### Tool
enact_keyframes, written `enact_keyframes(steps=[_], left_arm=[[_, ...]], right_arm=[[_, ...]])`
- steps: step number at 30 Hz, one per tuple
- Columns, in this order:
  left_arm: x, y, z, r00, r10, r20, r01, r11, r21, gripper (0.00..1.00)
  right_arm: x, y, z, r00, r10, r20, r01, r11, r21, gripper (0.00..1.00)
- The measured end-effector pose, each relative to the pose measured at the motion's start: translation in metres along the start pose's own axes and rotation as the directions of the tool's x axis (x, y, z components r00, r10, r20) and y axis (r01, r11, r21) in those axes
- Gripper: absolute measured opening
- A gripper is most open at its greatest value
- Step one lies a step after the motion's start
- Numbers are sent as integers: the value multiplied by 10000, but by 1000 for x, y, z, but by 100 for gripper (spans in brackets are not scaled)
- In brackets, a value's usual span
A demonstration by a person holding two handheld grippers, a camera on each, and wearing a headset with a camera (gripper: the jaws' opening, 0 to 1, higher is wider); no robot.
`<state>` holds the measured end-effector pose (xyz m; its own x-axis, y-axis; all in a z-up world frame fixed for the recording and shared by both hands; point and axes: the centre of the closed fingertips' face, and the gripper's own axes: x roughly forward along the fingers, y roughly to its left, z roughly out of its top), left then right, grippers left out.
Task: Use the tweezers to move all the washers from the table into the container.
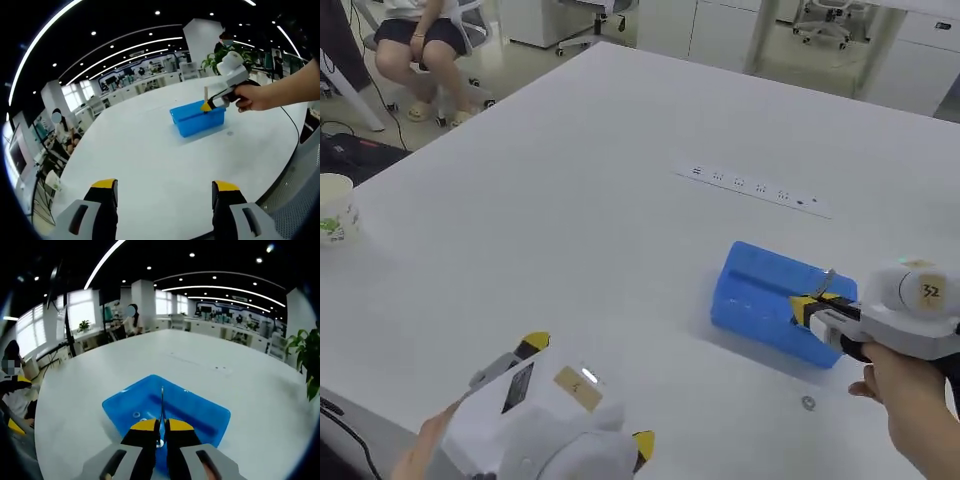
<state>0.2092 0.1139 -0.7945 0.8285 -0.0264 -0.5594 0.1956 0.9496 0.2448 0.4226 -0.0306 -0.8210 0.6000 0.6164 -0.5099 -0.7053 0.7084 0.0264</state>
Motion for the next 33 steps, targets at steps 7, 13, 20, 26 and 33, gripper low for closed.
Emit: enact_keyframes(steps=[7,13,20,26,33], left_arm=[[0,1,0,10000,83,29,-83,10000,49,78],[0,3,0,9999,169,-8,-169,9998,98,77],[1,2,-2,9997,212,-114,-209,9994,260,78],[1,3,-3,9995,264,-150,-260,9994,226,77],[1,4,-4,9994,290,-186,-285,9993,246,77]], right_arm=[[4,2,0,10000,11,45,-11,10000,63,3],[5,1,0,10000,52,-10,-52,9999,162,3],[2,1,0,10000,52,-12,-52,9998,176,3],[-6,0,14,9994,87,321,-88,10000,18,4],[-38,12,48,9858,466,1613,-456,9989,-95,4]])
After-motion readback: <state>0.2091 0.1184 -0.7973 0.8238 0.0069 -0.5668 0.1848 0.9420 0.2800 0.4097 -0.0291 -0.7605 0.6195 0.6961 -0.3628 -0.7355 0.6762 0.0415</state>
